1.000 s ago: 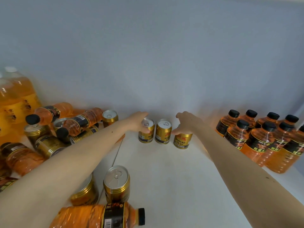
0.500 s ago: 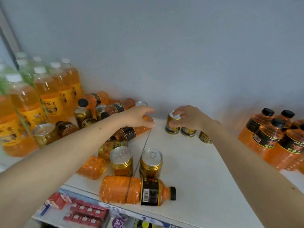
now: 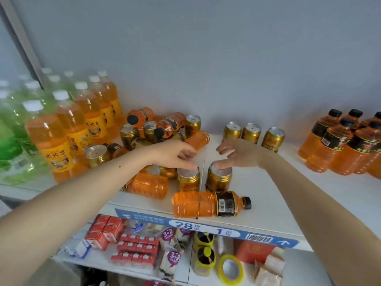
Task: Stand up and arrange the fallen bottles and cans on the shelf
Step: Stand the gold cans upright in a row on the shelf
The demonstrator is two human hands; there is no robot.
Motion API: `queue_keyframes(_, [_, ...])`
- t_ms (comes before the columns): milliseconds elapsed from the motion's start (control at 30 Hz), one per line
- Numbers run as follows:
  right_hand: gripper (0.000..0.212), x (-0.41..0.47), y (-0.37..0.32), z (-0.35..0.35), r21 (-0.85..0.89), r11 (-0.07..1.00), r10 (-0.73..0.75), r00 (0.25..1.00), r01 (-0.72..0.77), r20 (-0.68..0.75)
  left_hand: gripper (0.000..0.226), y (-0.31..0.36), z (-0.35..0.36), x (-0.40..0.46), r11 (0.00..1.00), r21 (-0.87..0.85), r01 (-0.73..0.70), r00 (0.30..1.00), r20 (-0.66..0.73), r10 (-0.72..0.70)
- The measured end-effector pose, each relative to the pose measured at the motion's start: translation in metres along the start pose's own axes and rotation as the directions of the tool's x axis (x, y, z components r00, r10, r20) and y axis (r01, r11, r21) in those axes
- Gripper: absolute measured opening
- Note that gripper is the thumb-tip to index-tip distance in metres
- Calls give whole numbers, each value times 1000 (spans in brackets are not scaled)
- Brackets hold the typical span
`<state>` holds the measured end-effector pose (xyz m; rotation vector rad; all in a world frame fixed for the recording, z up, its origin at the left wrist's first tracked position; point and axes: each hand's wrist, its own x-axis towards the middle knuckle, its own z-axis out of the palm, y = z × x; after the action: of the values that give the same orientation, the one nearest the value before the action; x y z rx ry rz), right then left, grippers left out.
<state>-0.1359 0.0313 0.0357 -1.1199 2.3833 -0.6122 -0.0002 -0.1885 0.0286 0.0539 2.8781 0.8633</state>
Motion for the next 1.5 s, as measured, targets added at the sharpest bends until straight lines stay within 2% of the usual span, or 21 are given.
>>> queue_keyframes(133, [75,-5,-6,10,-36,999,12,1000,-11,19,59,6,7,-13,996,72,-51,998,-17,53])
queue_keyframes(367, [69,-11,-6,12,-95,995,6,1000,-5,6,82,5,10,-15,986,164,-29,998,-58,39])
queue_keyframes(667, [60,-15,-6,8,-199,980,-18,996,0,-86,80,12,17,-7,996,89,2,996,-86,5])
queue_keyframes(833, [55,-14,2,1,-327,937,66,982,-122,-177,73,22,24,12,995,96,-16,992,-127,28])
queue_keyframes(1100, [46,-14,22,-7,-426,826,183,889,-371,-419,65,29,27,51,985,170,-16,982,-185,48])
queue_keyframes(1267, [54,-14,36,-15,-395,875,173,943,-279,-283,65,28,25,73,985,170,9,983,-185,23])
queue_keyframes(1500, [45,-10,60,-29,-394,835,234,896,-385,-379,65,39,28,108,990,137,30,986,-169,-7])
